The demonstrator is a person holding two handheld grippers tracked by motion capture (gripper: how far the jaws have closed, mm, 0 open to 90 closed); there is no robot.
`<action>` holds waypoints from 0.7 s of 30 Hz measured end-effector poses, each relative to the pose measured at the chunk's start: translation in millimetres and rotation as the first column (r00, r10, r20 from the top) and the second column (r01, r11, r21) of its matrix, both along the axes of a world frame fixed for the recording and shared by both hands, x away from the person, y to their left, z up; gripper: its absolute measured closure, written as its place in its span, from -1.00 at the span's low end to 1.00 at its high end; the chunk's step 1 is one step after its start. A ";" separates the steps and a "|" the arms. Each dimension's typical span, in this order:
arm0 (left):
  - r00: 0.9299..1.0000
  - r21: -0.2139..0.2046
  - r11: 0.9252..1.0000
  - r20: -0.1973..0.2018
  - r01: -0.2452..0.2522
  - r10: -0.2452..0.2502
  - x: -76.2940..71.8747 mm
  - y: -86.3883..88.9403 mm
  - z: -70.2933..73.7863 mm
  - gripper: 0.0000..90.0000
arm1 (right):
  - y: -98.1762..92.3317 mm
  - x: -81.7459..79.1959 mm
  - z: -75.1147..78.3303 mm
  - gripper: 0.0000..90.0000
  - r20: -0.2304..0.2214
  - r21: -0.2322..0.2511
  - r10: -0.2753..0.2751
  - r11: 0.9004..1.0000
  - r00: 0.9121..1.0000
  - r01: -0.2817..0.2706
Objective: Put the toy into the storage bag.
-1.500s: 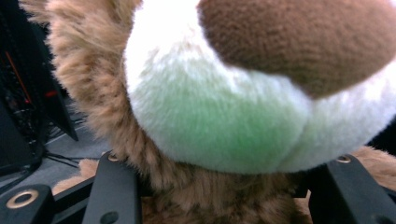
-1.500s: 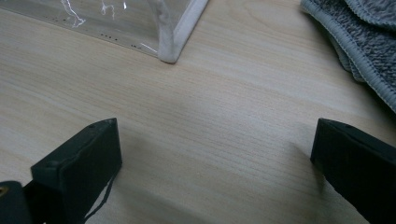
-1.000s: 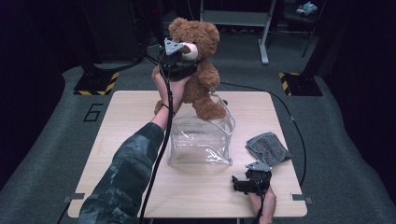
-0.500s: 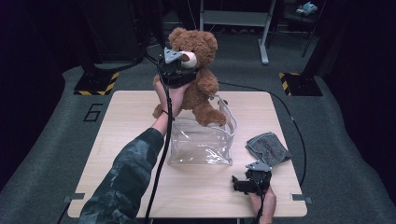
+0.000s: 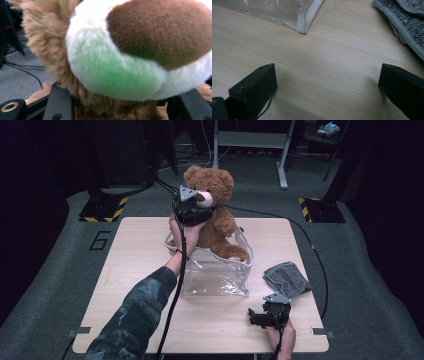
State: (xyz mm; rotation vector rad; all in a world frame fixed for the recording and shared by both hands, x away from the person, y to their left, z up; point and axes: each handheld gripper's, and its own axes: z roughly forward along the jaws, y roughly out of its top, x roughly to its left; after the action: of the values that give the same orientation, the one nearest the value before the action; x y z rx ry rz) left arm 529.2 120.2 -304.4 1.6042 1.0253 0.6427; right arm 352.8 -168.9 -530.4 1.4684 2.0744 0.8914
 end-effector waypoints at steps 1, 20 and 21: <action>1.000 0.001 1.000 -0.009 0.005 -0.005 -1.4 -0.2 -2.1 -0.02 | 0.0 0.1 -0.1 -0.97 0.002 -0.001 0.002 1.000 1.000 -0.002; 0.982 0.061 0.995 -0.180 0.076 -0.063 -19.1 -1.1 -30.2 -0.12 | 0.0 0.0 0.0 -0.98 0.001 -0.002 -0.001 1.000 1.000 0.001; 0.980 0.065 0.995 -0.190 0.078 -0.064 -19.4 -0.4 -31.7 -0.12 | 0.0 0.0 0.0 -0.98 0.001 -0.002 0.000 1.000 1.000 0.000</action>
State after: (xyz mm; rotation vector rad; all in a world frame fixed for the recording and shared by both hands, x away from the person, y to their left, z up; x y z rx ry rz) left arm 509.8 119.8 -336.1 1.7823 1.0860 0.4915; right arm 352.8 -168.9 -530.4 1.4666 2.0735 0.8895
